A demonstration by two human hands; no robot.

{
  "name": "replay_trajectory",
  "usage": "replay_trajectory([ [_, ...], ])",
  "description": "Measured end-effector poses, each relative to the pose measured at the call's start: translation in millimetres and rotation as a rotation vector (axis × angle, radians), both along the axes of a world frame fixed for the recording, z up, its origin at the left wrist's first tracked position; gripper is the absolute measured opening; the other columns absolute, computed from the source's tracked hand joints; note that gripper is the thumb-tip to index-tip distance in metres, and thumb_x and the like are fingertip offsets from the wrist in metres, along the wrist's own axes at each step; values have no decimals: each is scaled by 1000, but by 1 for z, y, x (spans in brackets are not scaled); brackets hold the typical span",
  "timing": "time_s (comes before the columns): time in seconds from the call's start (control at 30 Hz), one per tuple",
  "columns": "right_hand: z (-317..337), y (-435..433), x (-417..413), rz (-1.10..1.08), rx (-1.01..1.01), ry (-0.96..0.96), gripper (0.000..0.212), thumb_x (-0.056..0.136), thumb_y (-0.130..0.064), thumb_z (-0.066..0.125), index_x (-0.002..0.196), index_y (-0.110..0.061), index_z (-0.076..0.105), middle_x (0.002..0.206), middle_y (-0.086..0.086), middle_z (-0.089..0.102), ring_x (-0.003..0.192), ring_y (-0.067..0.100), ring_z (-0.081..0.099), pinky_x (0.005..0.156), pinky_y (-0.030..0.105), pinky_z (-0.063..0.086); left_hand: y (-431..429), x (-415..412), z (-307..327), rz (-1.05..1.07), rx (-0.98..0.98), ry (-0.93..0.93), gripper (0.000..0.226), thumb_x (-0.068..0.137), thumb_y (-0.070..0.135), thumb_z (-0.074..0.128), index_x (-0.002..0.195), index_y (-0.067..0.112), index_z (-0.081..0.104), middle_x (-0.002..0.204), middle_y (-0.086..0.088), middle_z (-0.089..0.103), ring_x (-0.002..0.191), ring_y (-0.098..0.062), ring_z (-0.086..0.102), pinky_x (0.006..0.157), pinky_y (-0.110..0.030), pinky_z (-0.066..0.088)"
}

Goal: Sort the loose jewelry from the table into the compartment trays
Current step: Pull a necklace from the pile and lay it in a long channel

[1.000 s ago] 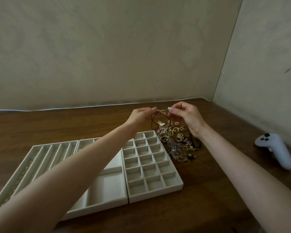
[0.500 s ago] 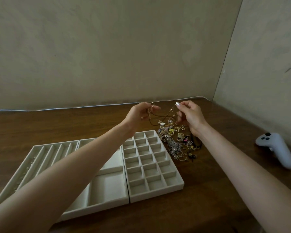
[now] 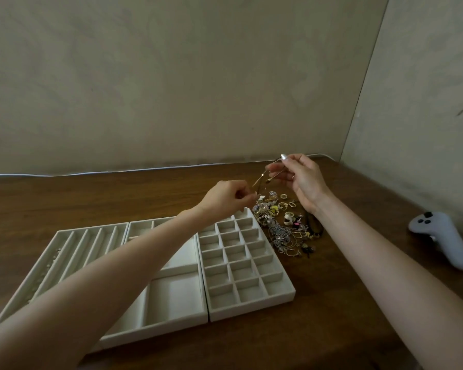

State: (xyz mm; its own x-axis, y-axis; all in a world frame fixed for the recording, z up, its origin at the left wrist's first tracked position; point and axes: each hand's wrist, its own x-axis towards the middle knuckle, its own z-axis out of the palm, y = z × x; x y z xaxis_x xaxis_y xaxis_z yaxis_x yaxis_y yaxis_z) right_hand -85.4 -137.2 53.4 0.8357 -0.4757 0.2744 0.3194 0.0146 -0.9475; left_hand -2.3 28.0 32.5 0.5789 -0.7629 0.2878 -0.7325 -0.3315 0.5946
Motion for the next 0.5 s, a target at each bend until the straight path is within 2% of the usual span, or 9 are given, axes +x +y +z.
replay_trajectory([
  [0.1,-1,2,0,5,-39,-3,5,98,-14,47,94,-12,50,96,10,72,65,16,64,56,22,48,2,4,-3,-13,57,-239,19,85,31,66,79,14,59,83,4,59,75,-14,55,64,-24,42],
  [0.2,1,4,0,-19,-41,-9,4,97,-15,48,95,-12,49,103,9,71,59,13,59,51,19,43,5,8,-5,-60,-72,-242,20,77,26,73,77,11,61,105,1,55,90,-13,55,77,-25,46],
  [0.27,4,3,1,-49,-20,2,4,96,-14,49,93,-13,50,102,9,72,58,13,59,49,19,43,7,6,-2,-25,-223,-168,18,73,22,76,73,13,60,114,0,53,98,-13,54,84,-24,46],
  [0.33,4,3,2,-71,-9,50,3,95,-12,52,92,-12,51,99,8,72,58,14,60,49,19,45,9,3,5,43,-362,-46,16,74,22,74,76,12,63,111,-1,54,96,-11,54,84,-21,47],
  [0.4,3,3,2,-76,-3,117,2,93,-9,55,93,-11,54,97,9,72,60,14,60,51,20,46,12,0,15,86,-459,130,14,80,24,70,83,11,66,100,-3,57,87,-10,55,77,-18,46],
  [0.5,0,6,1,-32,34,182,10,89,1,56,95,-8,57,95,11,72,62,13,63,53,21,48,16,-2,27,83,-582,362,11,88,24,62,82,16,66,73,1,61,67,-12,53,66,-25,42],
])
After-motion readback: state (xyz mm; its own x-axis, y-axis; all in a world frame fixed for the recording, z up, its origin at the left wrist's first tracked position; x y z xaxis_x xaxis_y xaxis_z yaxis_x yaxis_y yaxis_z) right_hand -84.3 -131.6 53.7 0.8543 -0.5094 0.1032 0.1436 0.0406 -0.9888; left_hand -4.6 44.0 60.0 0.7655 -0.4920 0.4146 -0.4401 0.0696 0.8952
